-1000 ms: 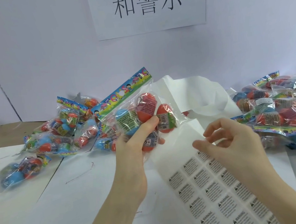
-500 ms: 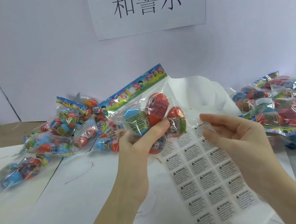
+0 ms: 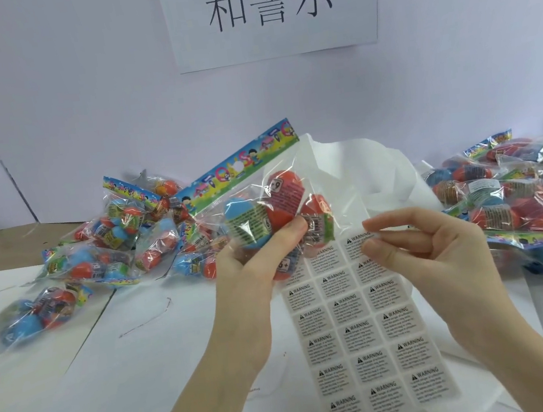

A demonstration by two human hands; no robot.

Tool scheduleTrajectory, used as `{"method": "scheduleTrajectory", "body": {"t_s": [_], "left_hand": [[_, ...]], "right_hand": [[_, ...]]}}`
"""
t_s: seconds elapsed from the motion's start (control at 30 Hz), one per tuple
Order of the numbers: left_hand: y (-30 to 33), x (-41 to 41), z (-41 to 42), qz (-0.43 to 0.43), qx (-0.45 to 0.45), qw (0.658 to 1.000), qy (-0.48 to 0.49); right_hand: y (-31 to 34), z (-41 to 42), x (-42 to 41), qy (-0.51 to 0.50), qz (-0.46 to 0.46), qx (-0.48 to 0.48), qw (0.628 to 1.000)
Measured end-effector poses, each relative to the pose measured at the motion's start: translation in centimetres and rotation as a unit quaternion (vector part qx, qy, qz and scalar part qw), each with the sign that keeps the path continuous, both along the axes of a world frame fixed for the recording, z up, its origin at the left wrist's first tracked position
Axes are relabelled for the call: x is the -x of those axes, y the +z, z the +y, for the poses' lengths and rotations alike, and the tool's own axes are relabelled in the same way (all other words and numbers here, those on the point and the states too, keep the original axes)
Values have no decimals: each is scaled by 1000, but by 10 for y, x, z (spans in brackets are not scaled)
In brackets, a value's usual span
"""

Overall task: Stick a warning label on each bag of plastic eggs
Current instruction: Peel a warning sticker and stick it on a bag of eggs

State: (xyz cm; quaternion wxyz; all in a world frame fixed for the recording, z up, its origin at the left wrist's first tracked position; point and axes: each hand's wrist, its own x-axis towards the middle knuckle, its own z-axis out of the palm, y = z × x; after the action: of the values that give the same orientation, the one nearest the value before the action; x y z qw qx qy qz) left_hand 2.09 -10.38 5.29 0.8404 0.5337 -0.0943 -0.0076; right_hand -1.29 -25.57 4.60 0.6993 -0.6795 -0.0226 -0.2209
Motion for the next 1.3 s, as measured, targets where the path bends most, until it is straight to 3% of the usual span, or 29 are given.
{"method": "scheduleTrajectory", "body": {"t_s": [0.5,0.93,1.13,1.3], "left_hand": [[1,-1,-1,2,9,1000,21],[1,0,-4,0,7,1000,21],[0,1,-5,19,-4,999,34],[0,1,-6,38,20,998,35]], "right_hand": [[-1,-1,2,24,-19,3,1000],[-3,2,2,-31,-41,11,999],[-9,3,1,-122,-80,115,983],[-17,5,-1,-235,-163,277,917]]}}
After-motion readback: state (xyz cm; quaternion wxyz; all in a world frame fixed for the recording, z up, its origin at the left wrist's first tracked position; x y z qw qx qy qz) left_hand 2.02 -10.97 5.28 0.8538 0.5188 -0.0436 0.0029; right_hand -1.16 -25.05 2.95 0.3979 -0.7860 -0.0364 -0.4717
